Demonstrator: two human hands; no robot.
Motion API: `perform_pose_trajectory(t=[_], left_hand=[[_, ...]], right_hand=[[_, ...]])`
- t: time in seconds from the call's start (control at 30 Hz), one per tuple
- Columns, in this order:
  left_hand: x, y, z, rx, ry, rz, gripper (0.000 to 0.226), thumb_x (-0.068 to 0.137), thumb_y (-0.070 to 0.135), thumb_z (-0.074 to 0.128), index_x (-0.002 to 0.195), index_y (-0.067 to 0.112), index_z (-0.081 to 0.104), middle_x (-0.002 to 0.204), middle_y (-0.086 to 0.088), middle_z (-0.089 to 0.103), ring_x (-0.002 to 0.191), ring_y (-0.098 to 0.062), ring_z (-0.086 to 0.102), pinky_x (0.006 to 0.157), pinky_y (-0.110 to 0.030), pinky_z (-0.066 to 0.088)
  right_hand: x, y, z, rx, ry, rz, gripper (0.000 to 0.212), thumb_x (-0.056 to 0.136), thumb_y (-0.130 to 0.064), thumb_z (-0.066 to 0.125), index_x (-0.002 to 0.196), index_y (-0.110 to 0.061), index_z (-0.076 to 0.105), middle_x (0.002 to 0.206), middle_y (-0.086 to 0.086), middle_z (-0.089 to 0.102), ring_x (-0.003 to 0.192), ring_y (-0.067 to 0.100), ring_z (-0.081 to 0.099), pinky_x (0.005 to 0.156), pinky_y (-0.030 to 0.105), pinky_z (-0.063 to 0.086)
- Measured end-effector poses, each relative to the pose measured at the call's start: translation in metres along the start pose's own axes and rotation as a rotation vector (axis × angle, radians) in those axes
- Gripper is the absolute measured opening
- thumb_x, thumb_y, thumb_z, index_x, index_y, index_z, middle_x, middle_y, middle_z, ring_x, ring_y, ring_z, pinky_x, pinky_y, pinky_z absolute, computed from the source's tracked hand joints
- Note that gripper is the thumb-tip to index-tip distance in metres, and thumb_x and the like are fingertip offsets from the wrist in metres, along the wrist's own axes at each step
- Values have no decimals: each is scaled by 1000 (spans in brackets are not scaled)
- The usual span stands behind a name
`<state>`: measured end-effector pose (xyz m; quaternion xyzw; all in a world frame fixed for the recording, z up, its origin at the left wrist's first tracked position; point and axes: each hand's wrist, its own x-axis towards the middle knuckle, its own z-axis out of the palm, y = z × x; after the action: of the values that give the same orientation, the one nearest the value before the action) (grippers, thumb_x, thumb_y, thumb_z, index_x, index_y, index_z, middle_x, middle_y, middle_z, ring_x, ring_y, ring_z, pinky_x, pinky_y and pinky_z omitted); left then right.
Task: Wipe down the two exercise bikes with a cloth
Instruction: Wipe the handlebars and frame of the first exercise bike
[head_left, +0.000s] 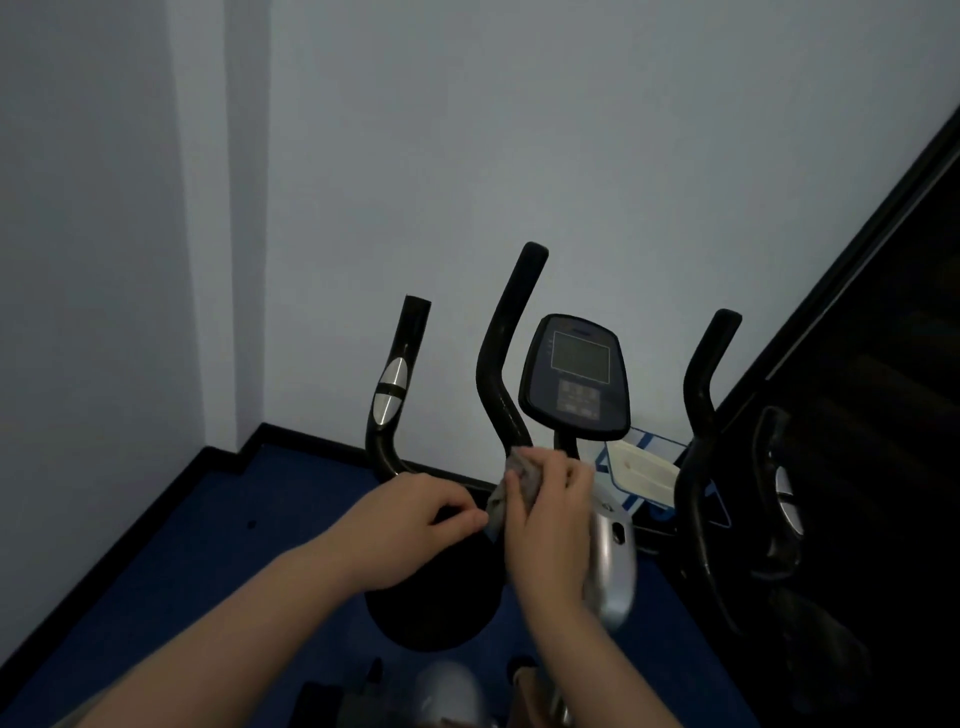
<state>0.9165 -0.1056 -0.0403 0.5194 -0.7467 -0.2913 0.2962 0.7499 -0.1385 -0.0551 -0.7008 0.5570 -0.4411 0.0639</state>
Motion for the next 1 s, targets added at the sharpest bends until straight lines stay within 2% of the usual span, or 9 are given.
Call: perform_pose_trajectory(t=[0.13, 0.23, 0.33, 0.43, 0.5, 0.67, 0.77, 0.87, 1.0], left_hand=[[-1, 5, -2, 8, -16, -14, 25, 95, 48, 53, 95, 32, 71, 74, 14, 65, 64, 0, 59, 59, -20, 47], [-2, 7, -4, 42, -2, -18, 25, 96, 48, 52, 87, 32, 70, 73, 9, 66, 67, -7, 60, 63, -31, 49], [-6, 8, -1, 195, 45, -20, 30, 96, 50, 48, 69, 42, 55, 66, 14, 58, 62, -2, 53, 56, -27, 41], [-7, 11, 2, 275, 90, -17, 37, 98, 49, 46, 61, 41, 43, 62, 12, 52, 60, -3, 48, 56, -25, 37], [-7, 12, 0, 222, 84, -22, 36, 98, 46, 47, 63, 39, 46, 61, 11, 52, 57, -3, 48, 55, -26, 37], [-6, 5, 2, 86, 71, -13, 34, 98, 42, 51, 68, 28, 61, 61, 7, 57, 56, -6, 51, 54, -25, 37], [-4, 3, 0, -42, 51, -52, 28, 96, 41, 56, 84, 23, 73, 74, 4, 69, 68, -10, 63, 64, -31, 49], [-2, 1, -2, -118, 41, -64, 18, 95, 40, 59, 92, 32, 74, 85, 13, 72, 80, -1, 66, 74, -25, 54], [-1, -3, 1, -163, 56, -62, 16, 93, 42, 61, 92, 34, 75, 85, 21, 71, 80, 5, 65, 71, -15, 51]], right_hand=[[38, 1, -9, -60, -172, 34, 14, 95, -32, 57, 107, -28, 51, 108, -5, 40, 96, 16, 52, 80, 35, 48], [30, -2, -8, 32, -114, 75, 13, 95, -32, 57, 107, -29, 51, 110, -7, 40, 97, 14, 53, 76, 31, 46], [-9, -1, -5, 85, -17, 56, 14, 94, -35, 57, 106, -34, 50, 110, -10, 40, 96, 10, 52, 77, 27, 47], [16, 4, -5, 27, -79, 41, 14, 95, -31, 57, 108, -28, 52, 109, -8, 40, 97, 14, 53, 77, 32, 47], [38, -3, -5, 6, -101, 58, 15, 96, -29, 57, 110, -24, 53, 109, -6, 39, 99, 17, 52, 77, 31, 43], [12, -4, 4, 7, 43, 18, 17, 93, -25, 62, 109, -25, 57, 110, -7, 40, 101, 16, 49, 72, 24, 37], [38, -5, 3, -30, -57, -2, 16, 92, -23, 62, 108, -25, 58, 108, -6, 41, 105, 17, 47, 76, 28, 38], [69, -9, 1, -24, -148, -18, 19, 95, -27, 59, 113, -27, 59, 110, -5, 45, 107, 17, 43, 77, 29, 36], [40, -3, 8, 61, 25, -17, 29, 93, -26, 62, 117, -42, 63, 104, -22, 43, 102, 8, 41, 73, 14, 33]])
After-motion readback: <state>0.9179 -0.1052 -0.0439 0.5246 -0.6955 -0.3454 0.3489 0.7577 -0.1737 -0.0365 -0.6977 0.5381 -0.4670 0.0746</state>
